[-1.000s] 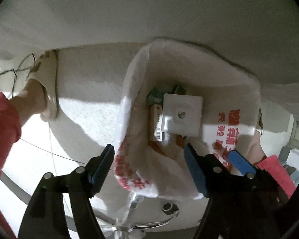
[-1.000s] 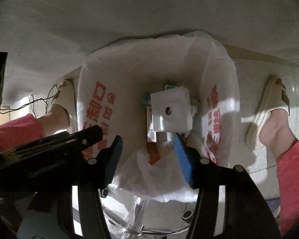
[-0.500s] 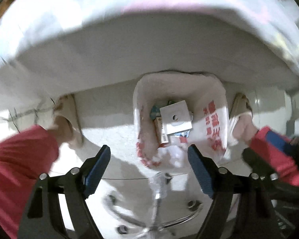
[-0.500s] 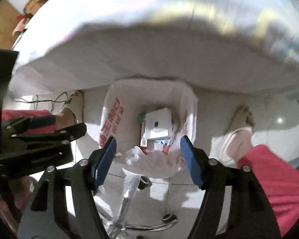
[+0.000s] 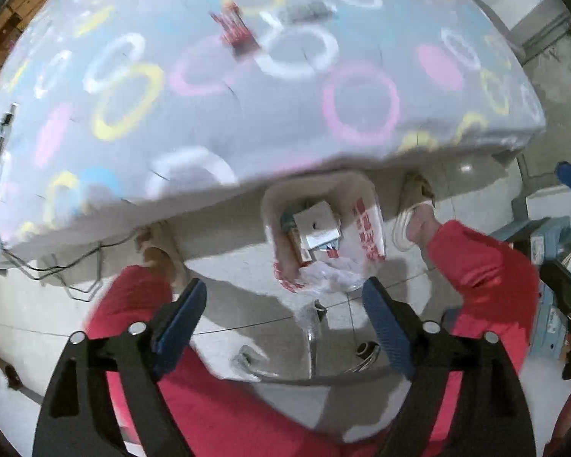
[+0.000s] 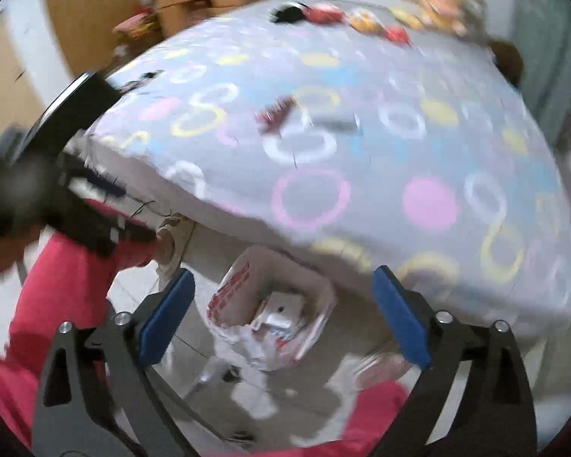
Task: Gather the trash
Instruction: 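Raise both tools back toward the lollipop and snack bar on the bed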
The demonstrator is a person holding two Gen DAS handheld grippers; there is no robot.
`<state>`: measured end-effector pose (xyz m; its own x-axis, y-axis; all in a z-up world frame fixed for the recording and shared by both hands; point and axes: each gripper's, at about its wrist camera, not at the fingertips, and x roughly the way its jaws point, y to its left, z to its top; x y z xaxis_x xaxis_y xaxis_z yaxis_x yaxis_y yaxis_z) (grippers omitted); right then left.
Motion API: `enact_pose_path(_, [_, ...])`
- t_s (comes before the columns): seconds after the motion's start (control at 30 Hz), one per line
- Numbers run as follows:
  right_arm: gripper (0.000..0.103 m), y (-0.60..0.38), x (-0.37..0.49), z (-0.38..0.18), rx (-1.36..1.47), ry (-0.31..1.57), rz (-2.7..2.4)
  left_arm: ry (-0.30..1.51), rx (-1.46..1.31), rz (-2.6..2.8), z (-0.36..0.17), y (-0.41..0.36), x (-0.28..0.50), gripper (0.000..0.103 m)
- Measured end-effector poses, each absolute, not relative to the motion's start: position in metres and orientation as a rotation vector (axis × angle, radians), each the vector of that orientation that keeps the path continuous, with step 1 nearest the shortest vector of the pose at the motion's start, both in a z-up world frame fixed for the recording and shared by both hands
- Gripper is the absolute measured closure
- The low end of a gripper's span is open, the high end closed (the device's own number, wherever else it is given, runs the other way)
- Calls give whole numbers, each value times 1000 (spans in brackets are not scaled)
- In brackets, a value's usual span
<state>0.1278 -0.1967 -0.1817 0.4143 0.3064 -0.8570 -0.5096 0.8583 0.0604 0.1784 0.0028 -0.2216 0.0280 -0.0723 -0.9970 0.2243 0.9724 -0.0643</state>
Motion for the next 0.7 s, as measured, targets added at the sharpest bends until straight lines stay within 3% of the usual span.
enact_pose_path(0.17, [11, -206, 152, -101, -374, 936, 702, 1479, 121, -243, -145, 19, 214, 15])
enact_pose_path(0.37, [10, -206, 198, -48, -495, 885, 814, 1416, 136, -206, -97, 22, 263, 14])
enact_pose_path(0.53, [10, -192, 246, -42, -594, 896, 895, 1412, 159, -216, -91, 12, 307, 14])
enact_pose_path(0.7, [10, -175, 297, -71, -681, 951, 944, 1426, 139, -238, -108, 3, 352, 14])
